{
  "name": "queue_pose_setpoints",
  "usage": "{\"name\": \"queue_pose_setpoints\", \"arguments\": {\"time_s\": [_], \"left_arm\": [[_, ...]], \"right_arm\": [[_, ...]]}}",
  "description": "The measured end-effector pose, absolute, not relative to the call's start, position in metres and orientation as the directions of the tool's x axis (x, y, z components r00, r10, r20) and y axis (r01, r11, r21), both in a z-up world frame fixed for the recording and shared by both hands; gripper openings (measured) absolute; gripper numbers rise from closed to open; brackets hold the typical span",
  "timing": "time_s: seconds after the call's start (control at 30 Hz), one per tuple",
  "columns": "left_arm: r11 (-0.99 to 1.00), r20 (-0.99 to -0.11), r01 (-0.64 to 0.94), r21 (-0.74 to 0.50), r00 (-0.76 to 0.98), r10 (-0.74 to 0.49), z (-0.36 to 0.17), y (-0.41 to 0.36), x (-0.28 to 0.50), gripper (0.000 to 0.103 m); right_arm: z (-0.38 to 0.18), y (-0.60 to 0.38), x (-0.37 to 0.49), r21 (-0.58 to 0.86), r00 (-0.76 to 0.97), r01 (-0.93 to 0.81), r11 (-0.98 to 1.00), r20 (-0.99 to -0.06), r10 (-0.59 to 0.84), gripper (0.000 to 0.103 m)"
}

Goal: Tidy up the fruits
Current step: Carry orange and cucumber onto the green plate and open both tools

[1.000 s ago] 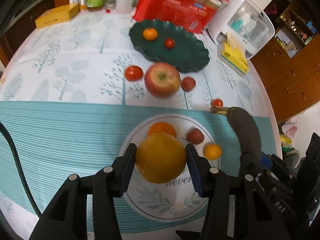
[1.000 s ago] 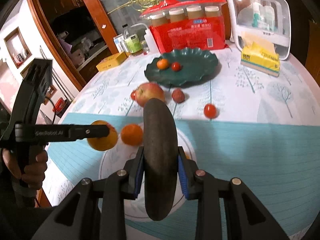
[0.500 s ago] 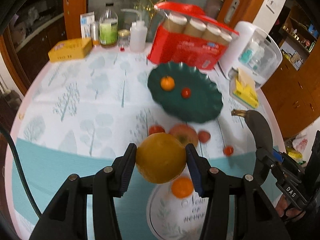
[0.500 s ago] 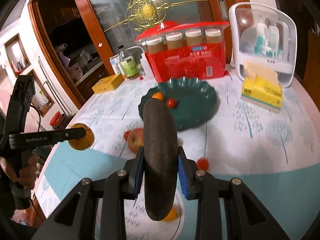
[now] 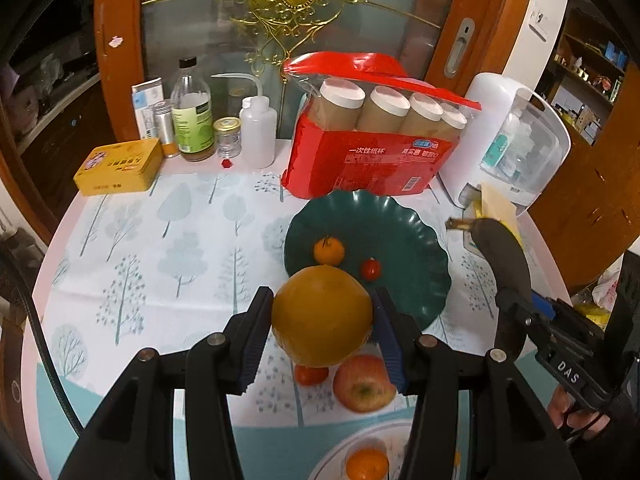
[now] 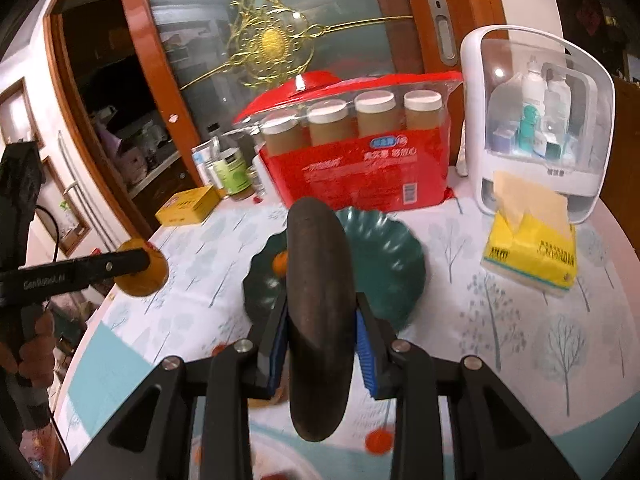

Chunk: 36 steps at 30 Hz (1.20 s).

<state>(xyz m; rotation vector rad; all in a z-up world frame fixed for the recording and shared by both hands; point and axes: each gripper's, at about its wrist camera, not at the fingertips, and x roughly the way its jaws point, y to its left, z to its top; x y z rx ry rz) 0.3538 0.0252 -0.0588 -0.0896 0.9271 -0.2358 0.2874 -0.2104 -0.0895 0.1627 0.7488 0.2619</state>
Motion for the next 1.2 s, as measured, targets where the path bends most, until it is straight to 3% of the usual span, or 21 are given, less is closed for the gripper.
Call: {"name": "queue_pose_setpoints", "arguments": {"time_s": [0.2, 0.53, 1.07, 1.17, 1.2], "left_arm": [[0.965, -0.794, 0.188, -0.182, 0.551, -0.257, -0.077, 0.012, 0.383, 0.049], [0.941, -0.816, 0.248, -0.229, 0.479, -0.325, -0.132, -0.011, 0.411, 0.049], [0.945, -0.864, 0.224, -0.240, 0.394, -0.313, -0.179, -0.026, 0.428, 0.049], [0.943, -0.856, 0.218, -0.250, 0.406, -0.321, -0.174, -0.024, 0.426, 0.053], [0.942, -0.850, 0.219, -0.255, 0.413, -0.326, -0.171, -0.024, 0.425, 0.059]], "right_arm": [[-0.104, -0.214, 0.327, 0.251, 0.706, -0.159, 0.955, -0.647, 0.287, 0.030], [-0.169, -0.217, 0.363, 0.393, 0.645, -0.113, 0.912, -0.670, 0.368, 0.030], [-0.201, -0.210, 0.375, 0.391, 0.602, -0.073, 0.917, -0.716, 0.353, 0.033], [-0.201, -0.213, 0.374, 0.379, 0.590, -0.055, 0.924, -0.734, 0.336, 0.038], [-0.199, -0.214, 0.373, 0.378, 0.590, -0.049, 0.925, -0.736, 0.331, 0.040]]}}
